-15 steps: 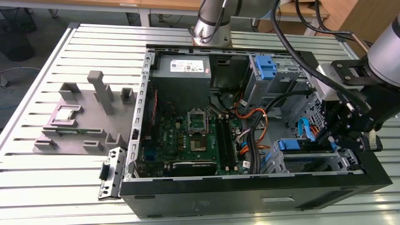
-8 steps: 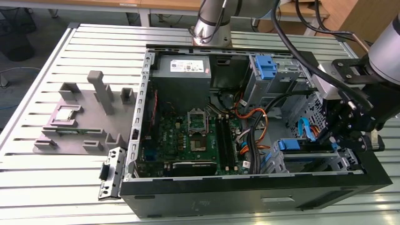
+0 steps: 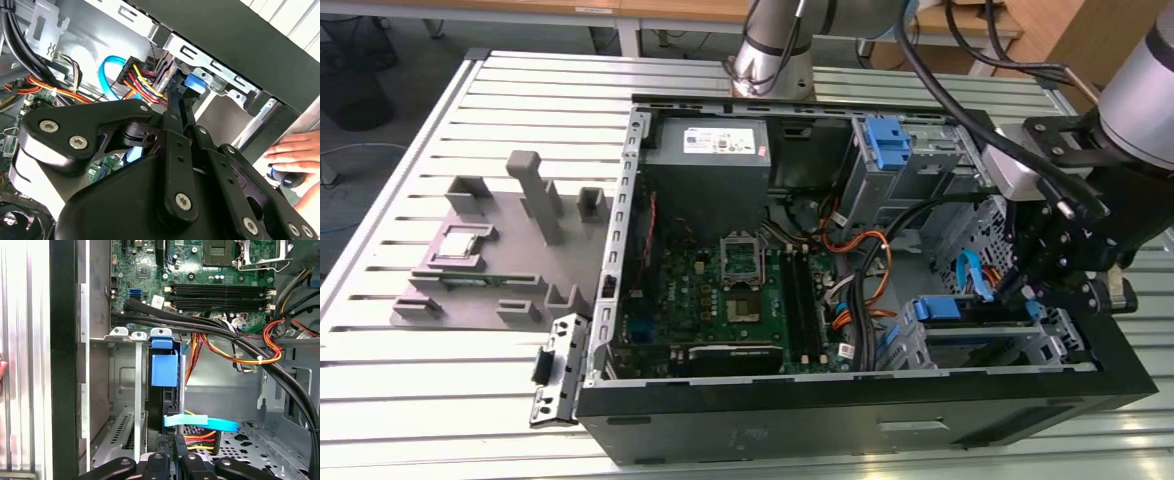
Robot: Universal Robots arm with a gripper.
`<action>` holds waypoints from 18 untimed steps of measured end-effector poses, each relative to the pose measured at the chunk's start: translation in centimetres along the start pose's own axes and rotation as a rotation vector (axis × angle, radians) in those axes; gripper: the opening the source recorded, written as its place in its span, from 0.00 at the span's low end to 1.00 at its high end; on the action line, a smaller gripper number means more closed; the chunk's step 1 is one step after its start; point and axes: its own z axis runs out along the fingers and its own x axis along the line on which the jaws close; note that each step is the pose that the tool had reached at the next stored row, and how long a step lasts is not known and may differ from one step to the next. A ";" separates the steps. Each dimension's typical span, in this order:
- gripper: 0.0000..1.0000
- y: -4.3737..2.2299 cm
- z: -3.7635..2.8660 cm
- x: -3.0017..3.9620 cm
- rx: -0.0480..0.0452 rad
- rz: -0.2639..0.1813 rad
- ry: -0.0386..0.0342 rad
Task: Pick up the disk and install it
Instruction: 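Insert the second disk wire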
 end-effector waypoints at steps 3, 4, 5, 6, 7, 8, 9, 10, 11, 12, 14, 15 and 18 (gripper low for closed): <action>0.16 0.00 0.00 -0.09 -0.0003 -0.002 0.0294; 0.16 0.00 0.00 -0.16 -0.0005 -0.003 0.0388; 0.16 0.00 0.00 -0.27 -0.0005 -0.003 0.0453; 0.16 0.00 0.00 -0.41 -0.0006 -0.004 0.0504; 0.16 0.00 0.00 -0.59 -0.0006 -0.004 0.0547; 0.16 -0.01 0.00 -0.80 -0.0007 -0.004 0.0588; 0.16 -0.01 0.01 -0.95 -0.0007 -0.004 0.0625; 0.16 -0.01 0.01 -1.06 -0.0008 -0.005 0.0663; 0.16 -0.01 0.01 -1.12 -0.0008 -0.005 0.0696; 0.16 -0.01 0.01 -1.18 -0.0009 -0.005 0.0740; 0.16 -0.01 0.04 -1.23 -0.0009 -0.006 0.0807; 0.16 -0.01 0.08 -1.26 -0.0010 -0.006 0.0816; 0.16 0.00 0.19 -1.39 -0.0009 -0.006 0.0817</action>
